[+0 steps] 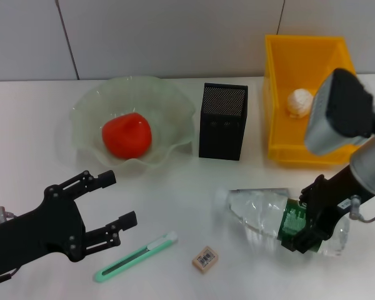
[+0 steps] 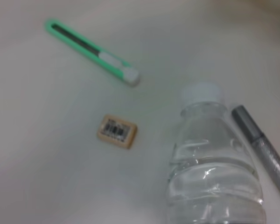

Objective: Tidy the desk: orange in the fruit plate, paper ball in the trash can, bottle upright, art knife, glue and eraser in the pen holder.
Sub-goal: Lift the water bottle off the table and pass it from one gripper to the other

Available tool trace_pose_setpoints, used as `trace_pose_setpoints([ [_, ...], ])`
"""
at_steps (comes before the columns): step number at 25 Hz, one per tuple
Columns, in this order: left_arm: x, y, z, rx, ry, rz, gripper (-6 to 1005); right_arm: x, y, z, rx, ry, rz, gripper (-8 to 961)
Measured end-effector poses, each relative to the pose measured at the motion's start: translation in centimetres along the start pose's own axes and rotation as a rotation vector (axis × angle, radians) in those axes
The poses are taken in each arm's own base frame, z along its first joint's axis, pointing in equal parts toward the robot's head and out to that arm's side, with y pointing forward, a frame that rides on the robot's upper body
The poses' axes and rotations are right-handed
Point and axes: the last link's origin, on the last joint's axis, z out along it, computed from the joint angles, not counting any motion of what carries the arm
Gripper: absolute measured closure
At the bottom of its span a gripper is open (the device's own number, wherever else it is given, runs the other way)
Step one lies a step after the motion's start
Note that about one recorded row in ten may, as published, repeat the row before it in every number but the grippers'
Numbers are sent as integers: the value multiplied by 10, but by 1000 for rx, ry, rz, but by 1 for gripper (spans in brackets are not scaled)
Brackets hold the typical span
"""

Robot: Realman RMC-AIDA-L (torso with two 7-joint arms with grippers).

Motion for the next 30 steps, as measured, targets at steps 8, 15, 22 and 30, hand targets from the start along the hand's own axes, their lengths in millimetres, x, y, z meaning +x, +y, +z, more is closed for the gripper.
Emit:
trace_pose_setpoints([
  [8,6,-1,-5,55,85,-24,188,26,2,-22,-40,-253,-2,196],
  [15,8,14,-6,94,274,-153,188,61,9,-24,-52,-589,-17,196],
  [22,11,24,13,31,354,-228,188,89,25,2,-66,-882,-70,195],
  [30,17,29,42,-122,323,-230,188,82,49,20,-147,-1048,-165,195],
])
